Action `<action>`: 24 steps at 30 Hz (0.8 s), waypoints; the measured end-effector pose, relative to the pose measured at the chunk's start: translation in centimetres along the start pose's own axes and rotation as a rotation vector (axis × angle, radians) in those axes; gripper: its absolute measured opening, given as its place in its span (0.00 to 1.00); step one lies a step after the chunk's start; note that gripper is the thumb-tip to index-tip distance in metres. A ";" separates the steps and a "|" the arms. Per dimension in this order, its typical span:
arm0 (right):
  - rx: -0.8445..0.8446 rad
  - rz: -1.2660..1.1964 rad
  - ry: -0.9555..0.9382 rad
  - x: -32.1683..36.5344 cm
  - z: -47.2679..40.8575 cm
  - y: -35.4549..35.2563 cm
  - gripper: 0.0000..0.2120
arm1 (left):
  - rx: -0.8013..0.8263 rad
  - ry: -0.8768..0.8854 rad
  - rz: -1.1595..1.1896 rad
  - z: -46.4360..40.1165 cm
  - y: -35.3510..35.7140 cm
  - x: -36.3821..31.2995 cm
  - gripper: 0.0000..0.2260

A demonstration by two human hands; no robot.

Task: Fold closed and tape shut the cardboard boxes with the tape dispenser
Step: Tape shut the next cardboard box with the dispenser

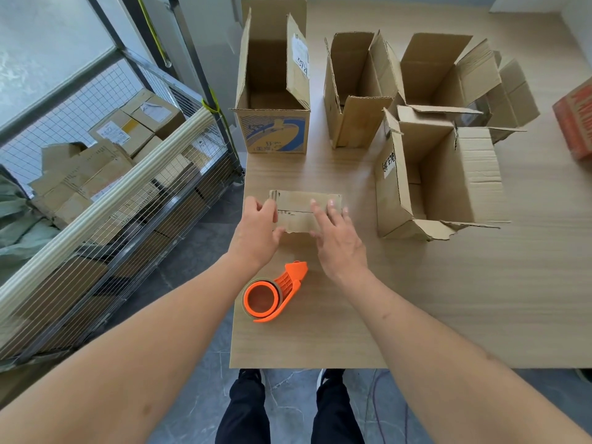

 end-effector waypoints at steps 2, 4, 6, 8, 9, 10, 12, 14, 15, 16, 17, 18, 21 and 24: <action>0.029 0.033 0.017 0.0 0.0 0.2 0.25 | -0.002 0.039 -0.076 0.6 0.1 -0.1 0.11; 0.045 0.050 0.027 -0.1 -0.1 0.3 0.24 | 0.013 0.081 -0.126 1.4 0.2 0.0 0.11; 0.047 0.053 0.021 -0.1 -0.2 0.3 0.24 | 0.084 0.134 -0.115 2.2 0.4 0.0 0.11; 0.041 0.045 0.016 -0.2 -0.1 0.4 0.24 | 0.177 0.178 -0.102 3.4 0.8 0.2 0.14; 0.034 0.039 0.014 -0.2 -0.1 0.6 0.23 | 0.209 0.186 -0.112 4.2 1.0 0.3 0.15; 0.025 0.035 0.012 -0.3 0.0 0.8 0.23 | 0.238 0.182 -0.125 5.0 1.4 0.5 0.17; 0.010 0.037 -0.001 -0.4 0.1 1.1 0.23 | 0.320 0.149 -0.147 6.5 2.4 1.2 0.22; 0.003 0.034 -0.019 -0.5 0.1 1.3 0.23 | 0.425 0.130 -0.199 7.8 3.4 1.9 0.30; 0.000 0.032 -0.027 -0.6 0.1 1.3 0.24 | 0.468 0.136 -0.236 8.4 3.8 2.2 0.34; 0.000 0.033 -0.035 -0.7 0.1 1.3 0.24 | 0.501 0.146 -0.272 8.8 4.1 2.4 0.37; 0.003 0.037 -0.043 -0.9 0.1 1.3 0.24 | 0.519 0.156 -0.309 9.1 4.5 2.5 0.39; 0.007 0.045 -0.050 -1.1 0.2 1.3 0.25 | 0.526 0.166 -0.351 9.4 4.7 2.5 0.38; 0.038 0.077 -0.056 -1.4 0.3 1.2 0.36 | 0.520 0.175 -0.423 9.8 5.2 2.2 0.28; 0.086 0.106 -0.045 -1.3 0.0 0.8 0.41 | 0.505 0.172 -0.427 10.2 4.6 2.5 0.24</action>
Point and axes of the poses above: each hand's wrist, its own z-axis away from the middle knuckle, its own y-axis out of the palm, x = y × z, the point moved 2 cm from there along -z, towards the middle knuckle, and after that the axes turned 12 degrees about -z, right-handed, at the moved point
